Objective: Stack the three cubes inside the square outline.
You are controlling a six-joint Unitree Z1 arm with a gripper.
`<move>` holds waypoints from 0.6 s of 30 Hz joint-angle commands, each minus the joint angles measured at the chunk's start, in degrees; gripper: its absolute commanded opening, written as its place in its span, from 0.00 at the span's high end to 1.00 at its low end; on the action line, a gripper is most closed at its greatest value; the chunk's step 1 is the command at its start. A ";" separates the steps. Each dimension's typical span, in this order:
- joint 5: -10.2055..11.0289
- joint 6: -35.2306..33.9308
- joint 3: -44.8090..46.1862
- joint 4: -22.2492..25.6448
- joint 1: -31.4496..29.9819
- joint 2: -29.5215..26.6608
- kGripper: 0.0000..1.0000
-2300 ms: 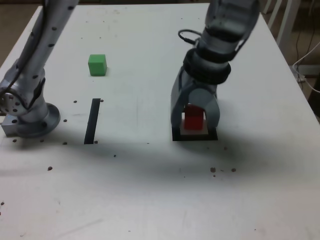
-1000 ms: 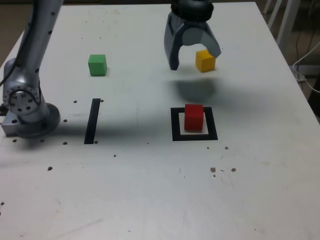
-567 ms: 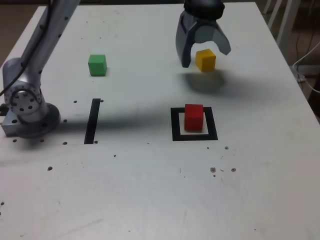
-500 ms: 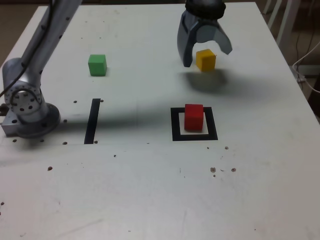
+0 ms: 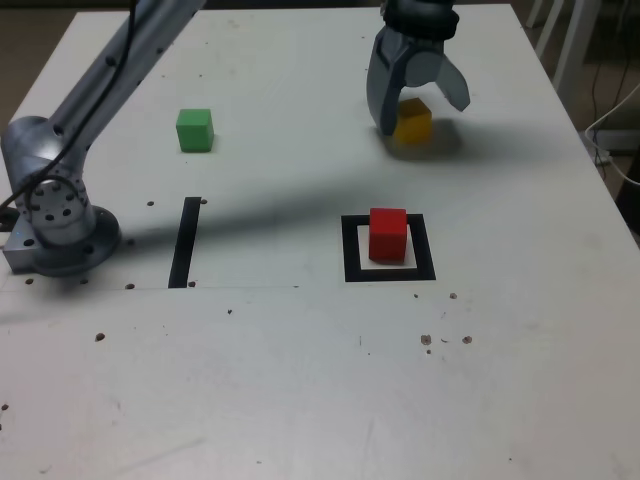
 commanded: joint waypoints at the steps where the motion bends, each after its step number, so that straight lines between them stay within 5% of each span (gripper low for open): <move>1: -0.20 0.11 -1.17 1.71 -0.01 0.79 0.18; 11: 0.41 -0.21 -1.83 3.15 -0.27 1.50 0.64; 18: 0.56 -0.12 -1.83 3.17 -0.41 1.46 0.69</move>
